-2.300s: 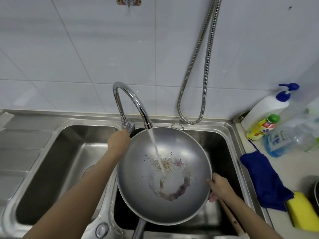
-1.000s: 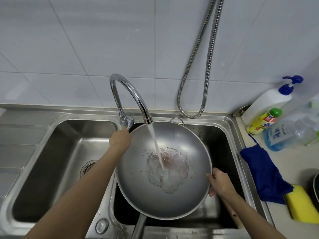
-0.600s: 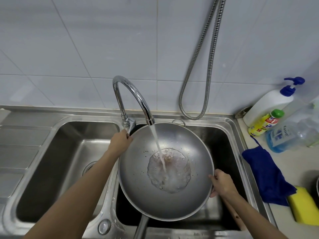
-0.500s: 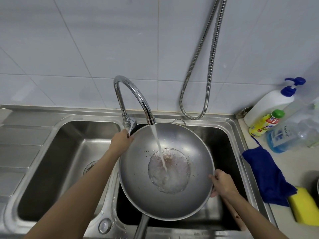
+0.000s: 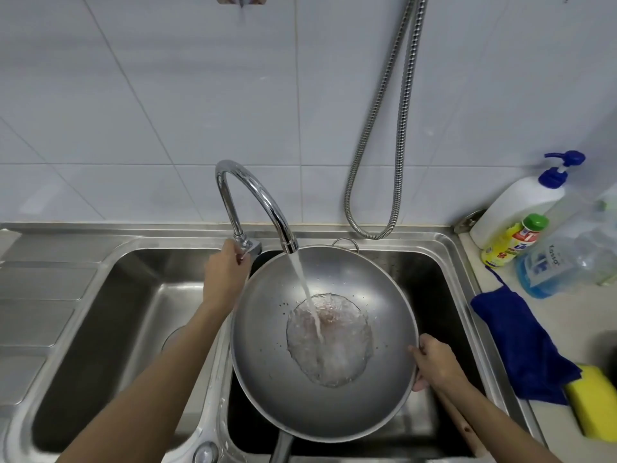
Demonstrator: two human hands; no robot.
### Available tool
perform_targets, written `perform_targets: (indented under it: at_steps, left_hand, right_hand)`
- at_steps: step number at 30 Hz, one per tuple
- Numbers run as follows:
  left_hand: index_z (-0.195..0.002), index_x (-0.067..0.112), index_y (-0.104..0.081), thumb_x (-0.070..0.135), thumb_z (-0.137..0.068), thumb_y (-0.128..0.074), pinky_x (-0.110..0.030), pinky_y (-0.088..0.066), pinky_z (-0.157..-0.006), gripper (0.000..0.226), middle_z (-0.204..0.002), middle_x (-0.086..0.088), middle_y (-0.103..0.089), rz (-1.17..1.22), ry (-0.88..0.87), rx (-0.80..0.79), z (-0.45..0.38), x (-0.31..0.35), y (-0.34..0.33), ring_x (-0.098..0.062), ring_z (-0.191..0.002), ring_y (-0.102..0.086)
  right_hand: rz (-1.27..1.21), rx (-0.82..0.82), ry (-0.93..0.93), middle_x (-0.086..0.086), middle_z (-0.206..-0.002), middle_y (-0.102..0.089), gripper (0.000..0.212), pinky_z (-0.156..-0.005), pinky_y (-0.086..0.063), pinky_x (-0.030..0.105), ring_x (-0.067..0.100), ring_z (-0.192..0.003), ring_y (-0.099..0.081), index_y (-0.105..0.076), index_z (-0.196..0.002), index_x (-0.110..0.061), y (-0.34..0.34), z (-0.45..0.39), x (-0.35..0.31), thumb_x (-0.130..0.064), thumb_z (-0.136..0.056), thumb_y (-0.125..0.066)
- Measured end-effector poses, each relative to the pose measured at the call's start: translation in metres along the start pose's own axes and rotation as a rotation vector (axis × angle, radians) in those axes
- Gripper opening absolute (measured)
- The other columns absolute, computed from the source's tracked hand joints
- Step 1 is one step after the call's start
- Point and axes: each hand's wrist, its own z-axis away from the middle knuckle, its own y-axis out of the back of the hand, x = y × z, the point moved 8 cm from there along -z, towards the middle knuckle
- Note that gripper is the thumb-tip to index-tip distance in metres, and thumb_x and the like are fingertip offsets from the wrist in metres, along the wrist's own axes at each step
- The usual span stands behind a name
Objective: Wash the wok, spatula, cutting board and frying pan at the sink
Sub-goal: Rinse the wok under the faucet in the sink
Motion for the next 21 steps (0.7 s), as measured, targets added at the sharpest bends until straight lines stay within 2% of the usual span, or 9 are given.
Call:
perform_targets:
  at_steps: [3, 7, 10, 14, 16, 18, 21]
  left_hand:
    - [-0.085, 0.009, -0.053, 0.03, -0.089, -0.059, -0.039, -0.049, -0.065, 0.022, -0.075, -0.006, -0.061, 0.01, -0.029, -0.002, -0.022, 0.011, 0.005, -0.028, -0.07, -0.059]
    - [-0.087, 0.002, -0.053, 0.022, -0.092, -0.057, -0.035, -0.035, -0.063, 0.021, -0.078, -0.014, -0.058, -0.099, -0.075, -0.028, -0.049, 0.035, 0.0, -0.032, -0.077, -0.054]
    - [-0.091, -0.002, -0.052, 0.017, -0.092, -0.054, -0.037, -0.035, -0.063, 0.02, -0.083, -0.021, -0.06, -0.187, -0.081, -0.033, -0.06, 0.045, -0.005, -0.037, -0.08, -0.054]
    - [-0.102, 0.001, -0.052, 0.02, -0.092, -0.055, -0.034, -0.036, -0.067, 0.022, -0.089, -0.015, -0.061, -0.096, -0.03, -0.108, -0.056, 0.036, -0.011, -0.035, -0.085, -0.057]
    - [-0.11, 0.006, -0.054, 0.023, -0.091, -0.059, -0.025, -0.036, -0.067, 0.026, -0.091, -0.006, -0.061, 0.074, 0.045, -0.092, -0.028, 0.021, -0.005, -0.022, -0.08, -0.056]
    - [-0.105, 0.008, -0.058, 0.022, -0.09, -0.06, -0.021, -0.037, -0.061, 0.021, -0.089, -0.001, -0.06, 0.167, 0.105, -0.001, 0.024, -0.002, 0.003, -0.013, -0.074, -0.053]
    - [-0.094, 0.012, -0.059, 0.016, -0.086, -0.062, -0.031, -0.048, -0.069, 0.009, -0.088, -0.001, -0.062, 0.209, 0.211, 0.02, 0.126, -0.043, 0.002, -0.015, -0.075, -0.058]
  right_hand:
    - [-0.013, 0.0, 0.016, 0.012, -0.071, -0.07, 0.013, -0.058, -0.057, 0.029, 0.021, -0.053, -0.069, -0.053, -0.09, -0.009, 0.002, 0.002, -0.003, -0.017, -0.098, -0.047]
    - [-0.006, 0.002, 0.025, 0.012, -0.07, -0.07, 0.014, -0.052, -0.054, 0.025, 0.019, -0.052, -0.069, -0.052, -0.088, -0.009, 0.002, 0.001, -0.003, -0.017, -0.098, -0.048]
    - [0.01, 0.011, 0.026, 0.013, -0.07, -0.07, 0.015, -0.061, -0.058, 0.035, 0.02, -0.053, -0.069, -0.054, -0.088, -0.006, 0.002, -0.003, 0.0, -0.017, -0.098, -0.049]
    - [-0.011, 0.023, 0.039, 0.013, -0.065, -0.07, 0.015, -0.054, -0.056, 0.031, 0.021, -0.05, -0.068, -0.054, -0.089, -0.005, 0.001, -0.004, 0.001, -0.015, -0.098, -0.048]
    - [-0.024, 0.04, 0.036, 0.012, -0.062, -0.069, 0.016, -0.052, -0.054, 0.03, 0.021, -0.048, -0.068, -0.054, -0.088, -0.005, 0.001, -0.003, 0.002, -0.016, -0.098, -0.048]
    - [-0.041, 0.064, 0.038, 0.013, -0.063, -0.069, 0.016, -0.051, -0.052, 0.03, 0.022, -0.047, -0.067, -0.053, -0.086, -0.004, 0.001, -0.003, 0.003, -0.015, -0.097, -0.049]
    - [-0.062, 0.103, 0.047, 0.015, -0.065, -0.068, 0.017, -0.051, -0.052, 0.032, 0.023, -0.047, -0.067, -0.053, -0.085, -0.001, 0.002, -0.002, 0.004, -0.014, -0.096, -0.05]
